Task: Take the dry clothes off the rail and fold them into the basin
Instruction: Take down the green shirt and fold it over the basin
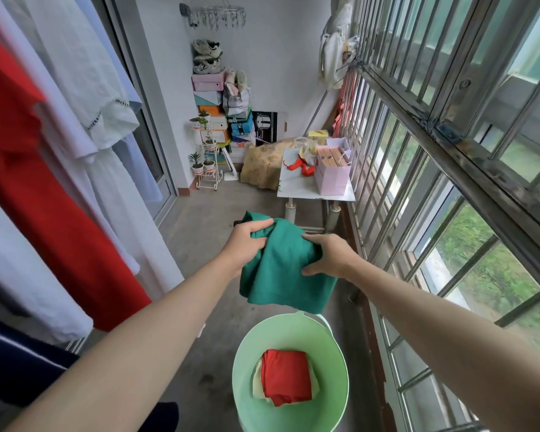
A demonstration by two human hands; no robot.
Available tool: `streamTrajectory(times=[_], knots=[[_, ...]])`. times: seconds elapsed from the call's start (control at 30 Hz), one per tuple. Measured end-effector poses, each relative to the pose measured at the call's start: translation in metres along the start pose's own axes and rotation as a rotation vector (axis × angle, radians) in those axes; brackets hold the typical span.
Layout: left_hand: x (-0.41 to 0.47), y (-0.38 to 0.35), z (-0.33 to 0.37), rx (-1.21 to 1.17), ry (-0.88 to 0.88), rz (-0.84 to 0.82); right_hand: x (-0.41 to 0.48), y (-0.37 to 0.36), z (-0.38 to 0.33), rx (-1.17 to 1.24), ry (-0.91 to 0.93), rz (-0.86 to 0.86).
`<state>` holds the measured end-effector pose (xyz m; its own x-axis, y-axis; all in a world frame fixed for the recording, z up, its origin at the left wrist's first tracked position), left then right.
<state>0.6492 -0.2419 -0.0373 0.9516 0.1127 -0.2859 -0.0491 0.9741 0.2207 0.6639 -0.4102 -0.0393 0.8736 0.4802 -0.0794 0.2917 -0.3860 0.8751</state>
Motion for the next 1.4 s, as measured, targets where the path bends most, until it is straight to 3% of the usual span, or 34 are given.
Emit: streamTrajectory(times=[0.13, 0.23, 0.43, 0.5, 0.63, 0.7, 0.83, 1.03, 1.23, 1.4], knots=[[0.007, 0.018, -0.020, -0.313, 0.162, -0.015, 0.000, 0.022, 0.003, -0.172, 0.050, 0.101], [0.009, 0.021, -0.029, -0.422, 0.241, -0.036, 0.002, 0.031, 0.002, -0.210, 0.095, 0.153], [0.008, 0.019, -0.026, -0.325, 0.255, -0.015, -0.005, 0.031, 0.007, -0.523, 0.026, 0.172], [0.006, 0.015, -0.024, -0.339, 0.264, -0.006, -0.002, 0.018, -0.003, -0.439, 0.123, 0.156], [0.009, 0.006, -0.031, -0.311, 0.294, -0.016, 0.007, -0.018, -0.030, -0.036, 0.295, 0.059], [0.010, 0.005, -0.034, -0.255, 0.301, -0.030, 0.009, -0.029, -0.025, 0.019, 0.246, 0.063], [0.005, -0.002, -0.028, -0.165, 0.254, -0.127, 0.005, -0.037, -0.003, -0.095, 0.098, 0.125], [0.012, 0.011, -0.051, -0.246, 0.291, -0.185, -0.003, -0.039, 0.011, -0.190, 0.021, 0.205], [0.022, 0.016, -0.115, -0.078, 0.484, -0.281, -0.007, -0.065, 0.013, -0.346, 0.034, 0.085], [0.024, 0.034, -0.163, 0.037, 0.579, -0.203, -0.007, -0.088, 0.045, -0.391, -0.027, -0.036]])
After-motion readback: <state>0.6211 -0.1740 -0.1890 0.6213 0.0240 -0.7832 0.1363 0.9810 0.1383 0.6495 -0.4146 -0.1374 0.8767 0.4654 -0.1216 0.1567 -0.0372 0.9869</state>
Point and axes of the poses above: each hand's wrist, its own x-axis towards the middle knuckle, its own y-axis out of the back of the hand, z = x × y, the point moved 9 cm from there along x, towards the middle knuckle, and after that the axes turned 9 degrees about y, right-handed, at the moved point
